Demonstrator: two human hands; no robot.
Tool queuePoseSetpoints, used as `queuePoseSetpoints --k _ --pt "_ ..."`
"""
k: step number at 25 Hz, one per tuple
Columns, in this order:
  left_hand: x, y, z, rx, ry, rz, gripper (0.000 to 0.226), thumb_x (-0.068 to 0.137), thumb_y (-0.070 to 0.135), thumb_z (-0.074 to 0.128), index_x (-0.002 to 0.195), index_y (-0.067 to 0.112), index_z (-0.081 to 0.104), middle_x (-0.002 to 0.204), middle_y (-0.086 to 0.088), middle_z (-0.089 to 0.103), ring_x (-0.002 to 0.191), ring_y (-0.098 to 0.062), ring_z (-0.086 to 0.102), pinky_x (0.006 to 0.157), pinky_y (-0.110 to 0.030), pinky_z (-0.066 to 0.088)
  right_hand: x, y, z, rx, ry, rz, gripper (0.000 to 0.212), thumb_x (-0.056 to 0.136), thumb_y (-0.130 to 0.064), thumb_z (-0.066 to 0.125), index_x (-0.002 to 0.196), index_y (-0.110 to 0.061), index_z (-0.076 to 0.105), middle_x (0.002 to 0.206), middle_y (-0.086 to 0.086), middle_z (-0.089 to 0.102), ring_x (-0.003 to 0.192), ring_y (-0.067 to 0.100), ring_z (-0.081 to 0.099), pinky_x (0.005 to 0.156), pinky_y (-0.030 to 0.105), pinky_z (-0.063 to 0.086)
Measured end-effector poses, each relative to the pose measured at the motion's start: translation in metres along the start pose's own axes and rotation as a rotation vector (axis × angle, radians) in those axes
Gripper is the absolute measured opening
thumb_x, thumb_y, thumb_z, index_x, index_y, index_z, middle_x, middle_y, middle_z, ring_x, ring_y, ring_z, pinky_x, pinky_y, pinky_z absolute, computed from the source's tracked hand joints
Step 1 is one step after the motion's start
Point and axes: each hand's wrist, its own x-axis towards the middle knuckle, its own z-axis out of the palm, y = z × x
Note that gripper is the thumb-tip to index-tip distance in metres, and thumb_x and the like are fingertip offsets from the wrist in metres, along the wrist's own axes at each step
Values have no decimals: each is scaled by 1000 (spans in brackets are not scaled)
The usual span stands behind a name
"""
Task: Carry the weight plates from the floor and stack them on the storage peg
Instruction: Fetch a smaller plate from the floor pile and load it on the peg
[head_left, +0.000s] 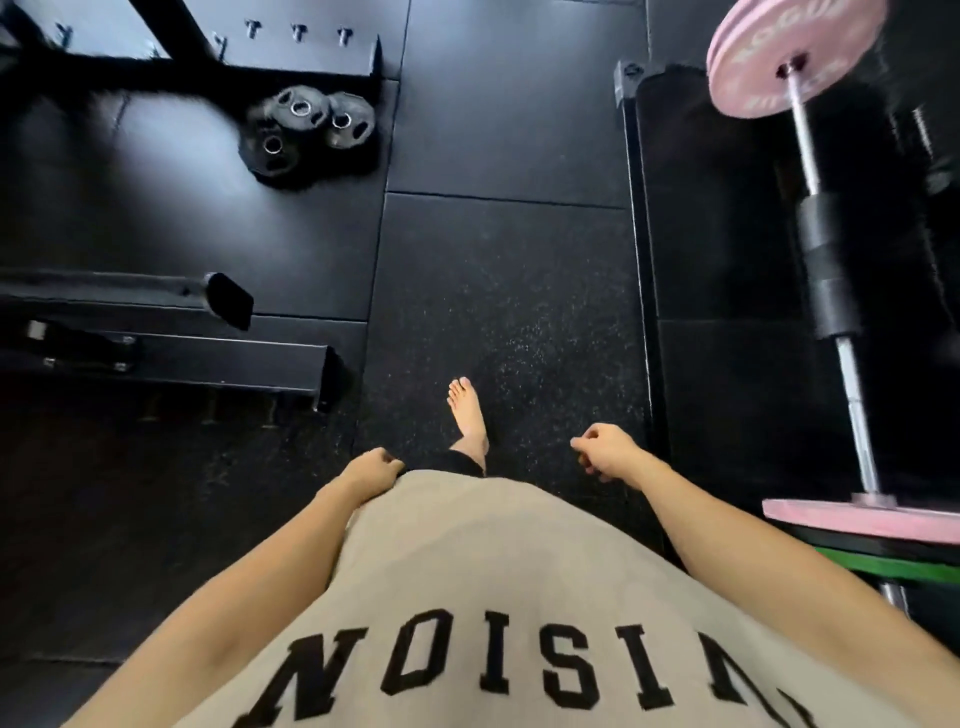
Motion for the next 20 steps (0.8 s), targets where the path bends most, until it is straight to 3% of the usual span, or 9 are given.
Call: queuePoseSetpoints --k 4,9,12,17,20 --pt "48 37 -103 -171 43 -42 34 99 33 51 121 8 58 128 -13 60 117 -31 55 97 -35 45 58 -99 -62 -92 5 -41 18 97 -30 56 90 -13 58 87 7 67 73 20 58 60 29 45" --pt "108 78 -238 -335 124 -68 24 98 35 51 112 16 55 117 -11 62 108 -29 59 98 -46 49 126 -227 -121 -132 32 -142 19 93 -35 59 83 -19 60 94 6 70 85 23 63 78 35 49" --pt "143 107 -291 -406 110 -99 23 99 34 51 114 16 55 116 -10 62 108 -28 59 98 -44 49 169 -297 -147 -170 -15 -156 17 93 -34 59 82 -22 59 94 5 69 88 23 64 84 39 51" --pt "199 153 -357 -450 79 -198 29 99 36 49 119 15 53 118 -11 62 110 -30 60 89 -40 50 246 -415 -201 -316 -88 -245 19 96 -33 55 86 -17 60 97 6 69 91 25 64 83 38 51" --pt "220 178 -409 -515 114 -247 25 99 37 48 111 16 55 118 -10 62 109 -30 60 83 -37 48 280 -505 -239 -421 -147 -303 18 98 -31 54 90 -15 58 93 6 66 80 21 60 78 37 51"
